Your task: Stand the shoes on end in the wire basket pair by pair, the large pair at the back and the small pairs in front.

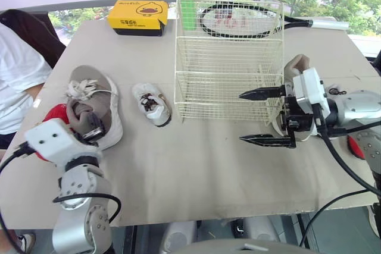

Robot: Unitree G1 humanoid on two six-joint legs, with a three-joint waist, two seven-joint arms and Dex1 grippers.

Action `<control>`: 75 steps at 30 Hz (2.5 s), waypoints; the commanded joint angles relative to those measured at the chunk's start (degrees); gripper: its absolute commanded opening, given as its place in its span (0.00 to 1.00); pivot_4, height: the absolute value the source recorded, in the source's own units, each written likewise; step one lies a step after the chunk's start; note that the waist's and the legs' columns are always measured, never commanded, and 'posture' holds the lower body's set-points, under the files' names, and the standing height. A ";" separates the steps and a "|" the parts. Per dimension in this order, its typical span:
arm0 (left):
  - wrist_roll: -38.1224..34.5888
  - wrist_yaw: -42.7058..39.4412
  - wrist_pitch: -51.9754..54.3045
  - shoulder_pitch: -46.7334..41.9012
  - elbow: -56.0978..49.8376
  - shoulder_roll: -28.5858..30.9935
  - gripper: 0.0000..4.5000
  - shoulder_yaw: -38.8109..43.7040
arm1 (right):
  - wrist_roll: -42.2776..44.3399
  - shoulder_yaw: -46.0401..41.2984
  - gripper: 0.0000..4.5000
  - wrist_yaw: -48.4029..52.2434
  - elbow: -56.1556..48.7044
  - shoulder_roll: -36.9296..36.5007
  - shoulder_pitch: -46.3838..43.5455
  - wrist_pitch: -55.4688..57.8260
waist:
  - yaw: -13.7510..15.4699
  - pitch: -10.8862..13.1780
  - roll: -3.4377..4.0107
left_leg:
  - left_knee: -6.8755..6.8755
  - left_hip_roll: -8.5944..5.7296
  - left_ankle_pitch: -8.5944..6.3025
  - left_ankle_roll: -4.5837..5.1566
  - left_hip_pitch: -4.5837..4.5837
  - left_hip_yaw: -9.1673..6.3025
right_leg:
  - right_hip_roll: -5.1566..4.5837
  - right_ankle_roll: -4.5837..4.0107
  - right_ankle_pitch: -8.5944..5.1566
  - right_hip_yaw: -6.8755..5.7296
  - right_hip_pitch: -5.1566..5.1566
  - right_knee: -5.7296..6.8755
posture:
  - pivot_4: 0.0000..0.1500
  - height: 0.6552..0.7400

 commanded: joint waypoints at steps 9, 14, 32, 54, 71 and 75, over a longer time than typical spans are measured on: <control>2.84 -4.96 -2.25 -1.90 6.33 2.55 0.63 -0.14 | 0.61 0.32 1.00 0.46 -0.98 -0.48 -1.29 -0.17 | -0.14 -0.04 -0.05 | 0.07 -0.04 -0.01 0.01 -0.02 -0.04 | -0.03 0.12 0.07 -0.01 0.02 -0.01 | 1.00 1.00; 2.82 -7.42 -3.06 2.11 5.81 3.18 0.20 1.14 | 1.11 -0.02 1.00 -0.10 -1.73 -0.53 -0.67 0.23 | -0.25 -0.04 -0.04 | 0.07 -0.03 -0.01 0.01 0.01 0.03 | -0.07 -0.02 -0.01 0.07 0.03 -0.01 | 1.00 1.00; 1.97 -19.55 -18.04 -5.59 1.70 12.87 0.11 2.73 | 0.37 0.29 1.00 -1.46 1.85 2.40 -3.95 -1.08 | -0.01 0.07 -0.25 | 0.06 -0.07 -0.01 0.00 -0.17 -0.10 | -0.39 -0.08 -0.04 -0.12 -0.04 -0.10 | 1.00 1.00; 1.51 -47.98 -36.22 -30.64 13.79 28.61 0.10 -12.21 | -31.71 14.97 1.00 13.77 63.78 13.08 -60.59 -36.23 | -2.03 0.23 -0.07 | -0.35 -0.08 0.23 -0.41 -1.11 0.24 | -0.17 0.13 0.13 -0.01 -1.36 -0.04 | 1.00 1.00; 6.54 -48.48 -40.79 -28.80 16.83 28.71 0.10 -10.98 | -30.65 11.47 1.00 30.24 75.88 14.49 -71.05 -22.77 | -1.85 0.24 -0.04 | -0.17 0.03 0.38 -0.66 -1.73 0.14 | -0.15 0.12 0.14 -0.16 -2.12 0.44 | 1.00 1.00; 6.69 -48.42 -40.31 -28.91 16.86 28.96 0.10 -11.08 | -28.54 9.31 1.00 29.84 77.04 14.09 -73.16 -19.63 | -1.90 0.24 -0.04 | -0.17 0.01 0.38 -0.66 -1.79 0.08 | -0.40 0.12 0.14 -0.25 -2.14 0.41 | 1.00 1.00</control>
